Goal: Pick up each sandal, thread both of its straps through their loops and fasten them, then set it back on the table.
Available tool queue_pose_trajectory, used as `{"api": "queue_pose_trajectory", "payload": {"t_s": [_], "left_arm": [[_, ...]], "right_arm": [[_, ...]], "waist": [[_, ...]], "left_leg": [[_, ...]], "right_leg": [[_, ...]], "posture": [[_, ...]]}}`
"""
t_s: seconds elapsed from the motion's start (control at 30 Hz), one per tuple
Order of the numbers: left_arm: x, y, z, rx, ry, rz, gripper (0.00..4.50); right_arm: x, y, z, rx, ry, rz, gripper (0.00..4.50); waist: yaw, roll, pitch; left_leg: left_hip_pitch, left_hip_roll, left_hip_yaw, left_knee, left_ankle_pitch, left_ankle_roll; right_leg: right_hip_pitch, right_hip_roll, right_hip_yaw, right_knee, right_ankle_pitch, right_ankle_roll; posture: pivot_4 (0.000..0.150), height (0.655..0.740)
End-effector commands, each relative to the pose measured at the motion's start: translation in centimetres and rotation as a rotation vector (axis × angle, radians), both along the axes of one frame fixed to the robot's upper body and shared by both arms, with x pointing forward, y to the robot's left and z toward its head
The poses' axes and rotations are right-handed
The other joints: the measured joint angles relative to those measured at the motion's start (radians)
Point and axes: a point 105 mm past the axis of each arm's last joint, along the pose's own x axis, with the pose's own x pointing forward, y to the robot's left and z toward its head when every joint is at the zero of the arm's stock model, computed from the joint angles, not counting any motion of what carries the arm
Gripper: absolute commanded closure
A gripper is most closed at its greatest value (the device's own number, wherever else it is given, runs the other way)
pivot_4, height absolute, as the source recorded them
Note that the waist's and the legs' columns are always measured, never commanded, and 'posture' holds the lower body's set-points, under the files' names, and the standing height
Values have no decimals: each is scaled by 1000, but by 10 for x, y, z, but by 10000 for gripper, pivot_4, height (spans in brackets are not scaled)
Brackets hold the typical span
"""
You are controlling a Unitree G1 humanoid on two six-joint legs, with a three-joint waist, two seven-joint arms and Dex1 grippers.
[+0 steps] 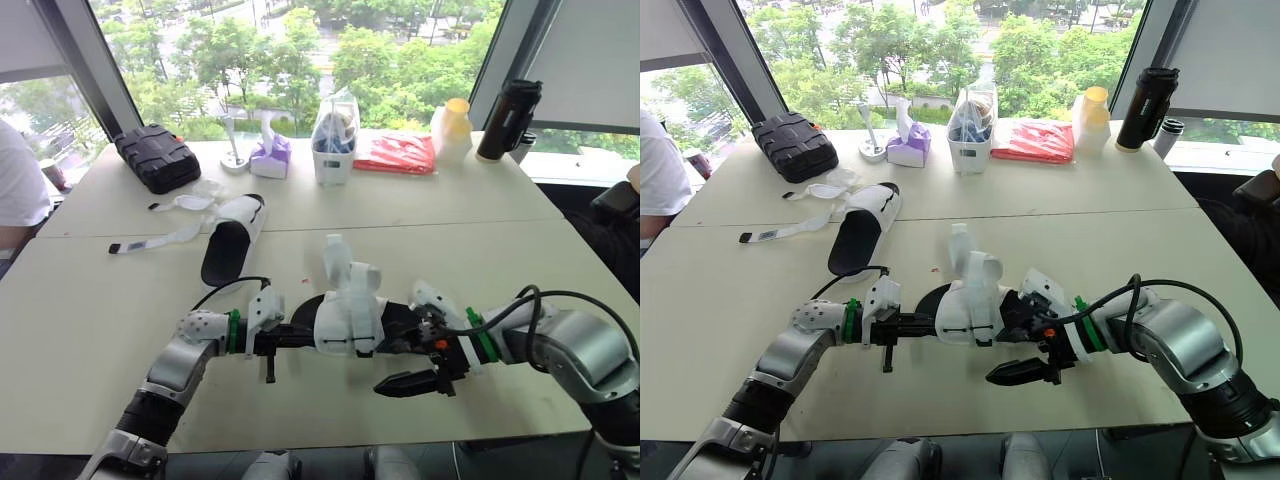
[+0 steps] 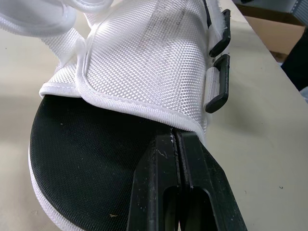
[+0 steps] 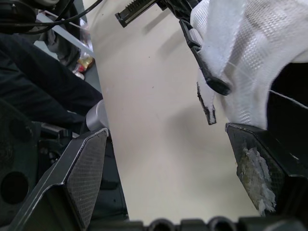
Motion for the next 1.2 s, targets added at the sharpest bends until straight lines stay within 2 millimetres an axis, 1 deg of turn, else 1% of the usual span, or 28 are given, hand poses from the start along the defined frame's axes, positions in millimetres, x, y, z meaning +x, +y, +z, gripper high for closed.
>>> {"api": "queue_pose_trajectory", "payload": {"t_s": [0.03, 0.1, 0.17, 0.27, 0.4, 0.43, 0.5, 0.57, 0.67, 0.7, 0.73, 0.87, 0.93, 1.0, 1.13, 1.2], "left_arm": [[-7, -4, -15, 45, 45, -19, 45000], [-7, -5, -15, 43, 45, -18, 45000], [-7, -5, -15, 42, 46, -17, 45000], [-7, -6, -16, 39, 47, -17, 45000], [-6, -6, -15, 39, 46, -17, 45000], [-6, -6, -15, 39, 46, -17, 45000], [-6, -6, -15, 41, 45, -18, 45000], [-6, -6, -15, 41, 45, -21, 45000], [-7, -7, -16, 41, 44, -24, 45000], [-7, -8, -16, 41, 44, -25, 45000], [-7, -8, -16, 41, 44, -27, 45000], [-7, -8, -15, 39, 45, -25, 45000], [-7, -8, -15, 39, 47, -24, 45000], [-7, -7, -16, 38, 50, -21, 45000], [-7, -5, -15, 38, 57, -15, 45000], [-8, -4, -15, 39, 59, -15, 45000]], "right_arm": [[5, 8, 11, 29, -54, 6, 2635], [7, 16, 16, 73, -40, -5, 2635], [8, 21, 18, 91, -32, -14, 2635], [8, 28, 14, 93, -28, -24, 2635], [8, 34, 13, 102, -20, -29, 2635], [7, 35, 12, 97, -19, -29, 4872], [7, 34, 11, 86, -14, -34, 11386], [9, 33, 8, 76, -3, -46, 21176], [10, 31, 5, 66, 9, -53, 37239], [10, 30, 4, 63, 11, -54, 41488], [10, 29, 3, 58, 11, -53, 44505], [7, 27, -1, 49, 48, -38, 44505], [-5, 22, -9, 19, 86, 4, 44505], [-22, 14, -24, -53, 114, 73, 44505], [-46, -3, -48, -146, 139, 181, 44505], [-54, -9, -55, -174, 134, 230, 44505]], "waist": [[0, 0, 0], [0, 0, 0], [0, 0, 0], [0, 0, 0], [0, 0, 0], [0, 0, 0], [0, 0, 0], [0, 0, 0], [0, 0, 0], [0, 0, 0], [0, 0, 0], [0, 0, 0], [1, 0, 0], [3, 0, 0], [-1, 0, 0], [0, 0, 0]], "left_leg": [[0, 0, 0, 0, 0, 0], [0, 0, 0, 0, 0, 0], [0, 0, 0, 0, 0, 0], [0, 0, -1, 0, 0, 0], [0, 0, -1, 0, 0, 0], [0, 0, -1, 0, 0, 0], [0, 0, -1, 0, 0, 0], [0, 0, -1, 0, 0, 0], [0, 0, -1, 0, 0, 0], [0, 0, -1, 0, 0, 0], [0, 0, -1, 0, 0, 0], [0, 0, -1, 0, 0, 0], [0, 0, -1, 0, 0, 0], [-1, 0, -1, 0, 0, 0], [0, 0, 0, 0, -1, 1], [0, 0, 0, 0, -1, 1]], "right_leg": [[0, 0, 0, 0, 0, 0], [0, 0, 0, 0, 0, 0], [0, 0, 0, 0, 0, 0], [0, 0, 0, 0, 0, 0], [0, 0, 0, 0, 0, 0], [0, 0, 0, 0, 0, 0], [0, 0, 0, 0, 0, 0], [0, 0, 0, 0, 0, 0], [0, 0, 0, 0, 0, 0], [0, 0, 0, 0, 0, 0], [0, 0, 0, 0, 0, 0], [0, 0, 0, 0, 0, 0], [0, 0, 0, 0, 0, 0], [0, 0, 0, 0, 0, 0], [0, 0, 0, -1, -1, 1], [1, 0, 0, -1, -1, 2]], "posture": [[1500, 7400], [1500, 7400], [1500, 7400], [1500, 7400], [1500, 7400], [1500, 7400], [1500, 7400], [1500, 7400], [1500, 7400], [1500, 7400], [1500, 7400], [1500, 7400], [1500, 7400], [1500, 7400], [1500, 7400], [1500, 7400]]}}
